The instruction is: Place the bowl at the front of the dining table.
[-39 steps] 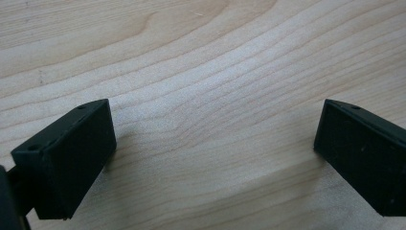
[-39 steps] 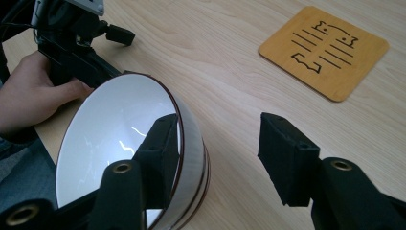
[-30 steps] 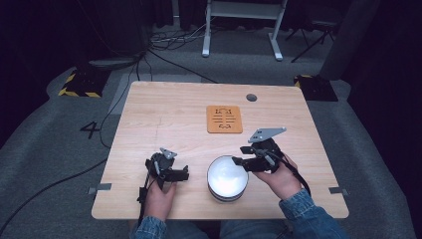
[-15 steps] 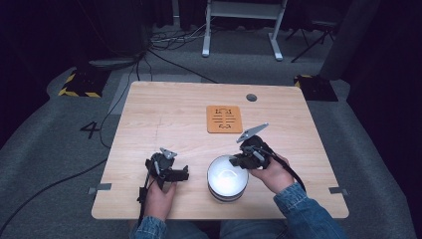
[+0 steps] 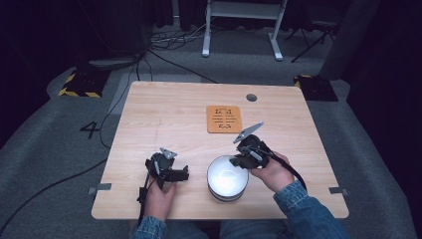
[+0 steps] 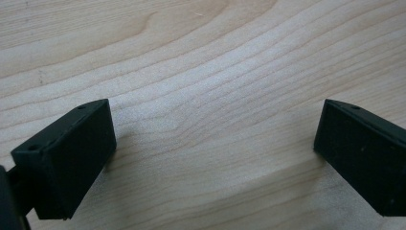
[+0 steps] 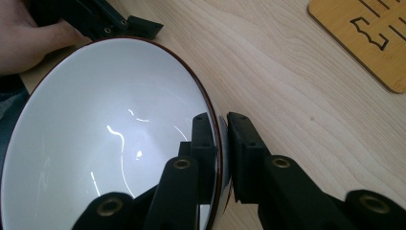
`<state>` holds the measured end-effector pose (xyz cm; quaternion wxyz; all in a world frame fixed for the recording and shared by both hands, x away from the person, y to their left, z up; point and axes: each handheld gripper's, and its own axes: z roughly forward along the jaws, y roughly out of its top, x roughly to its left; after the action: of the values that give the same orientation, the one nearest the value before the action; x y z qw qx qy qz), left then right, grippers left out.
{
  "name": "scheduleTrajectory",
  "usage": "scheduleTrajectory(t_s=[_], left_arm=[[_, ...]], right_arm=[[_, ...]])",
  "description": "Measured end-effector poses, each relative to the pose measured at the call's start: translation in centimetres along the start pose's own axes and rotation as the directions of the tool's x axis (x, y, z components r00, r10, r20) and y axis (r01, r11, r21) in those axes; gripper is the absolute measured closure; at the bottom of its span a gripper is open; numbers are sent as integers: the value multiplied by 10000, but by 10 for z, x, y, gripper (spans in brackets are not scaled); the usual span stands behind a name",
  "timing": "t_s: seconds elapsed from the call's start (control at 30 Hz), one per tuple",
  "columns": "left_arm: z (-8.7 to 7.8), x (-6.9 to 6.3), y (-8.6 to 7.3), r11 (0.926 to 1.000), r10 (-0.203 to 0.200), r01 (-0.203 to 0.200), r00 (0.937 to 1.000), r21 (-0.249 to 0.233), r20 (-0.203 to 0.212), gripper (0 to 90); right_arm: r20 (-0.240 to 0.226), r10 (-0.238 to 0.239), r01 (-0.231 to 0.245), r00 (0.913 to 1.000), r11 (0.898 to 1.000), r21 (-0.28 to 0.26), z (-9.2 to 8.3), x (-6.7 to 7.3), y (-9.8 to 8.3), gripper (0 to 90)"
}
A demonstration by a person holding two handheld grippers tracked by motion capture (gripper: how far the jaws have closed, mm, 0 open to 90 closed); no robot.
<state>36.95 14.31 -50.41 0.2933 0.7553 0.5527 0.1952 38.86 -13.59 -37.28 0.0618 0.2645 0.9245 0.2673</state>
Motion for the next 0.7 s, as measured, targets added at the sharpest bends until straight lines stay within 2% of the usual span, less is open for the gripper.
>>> scheduleTrajectory(t_s=[0.2, 0.33, 0.43, 0.5, 0.6, 0.7], left_arm=[[0, 0, 0, 10000, -1, 1, 10000, -3, -5, 7], [0, 0, 0, 10000, 5, -5, 10000, 4, -2, 6], [2, 0, 2, 10000, -47, 47, 10000, 7, 24, 6], [2, 0, 3, 10000, 0, 1, 10000, 26, -97, 4], [3, 0, 3, 10000, -32, 32, 10000, 6, -63, 2], [3, 0, 3, 10000, 11, -11, 10000, 21, -59, 2]], right_arm=[[-2, 94, -94, 10000, 9999, -83, -9, 2, 5, 819], [-134, 82, -88, 9999, 9992, -384, -16, -2, 9, 819], [-173, 474, -485, 9987, 9968, -643, -25, -7, 12, 820], [-186, 517, -530, 9985, 9957, -758, -26, -8, 13, 819], [-7, 671, -670, 9977, 9947, -786, -33, -13, 16, 820], [-27, 783, -783, 9969, 9933, -845, -38, -15, 19, 819]])
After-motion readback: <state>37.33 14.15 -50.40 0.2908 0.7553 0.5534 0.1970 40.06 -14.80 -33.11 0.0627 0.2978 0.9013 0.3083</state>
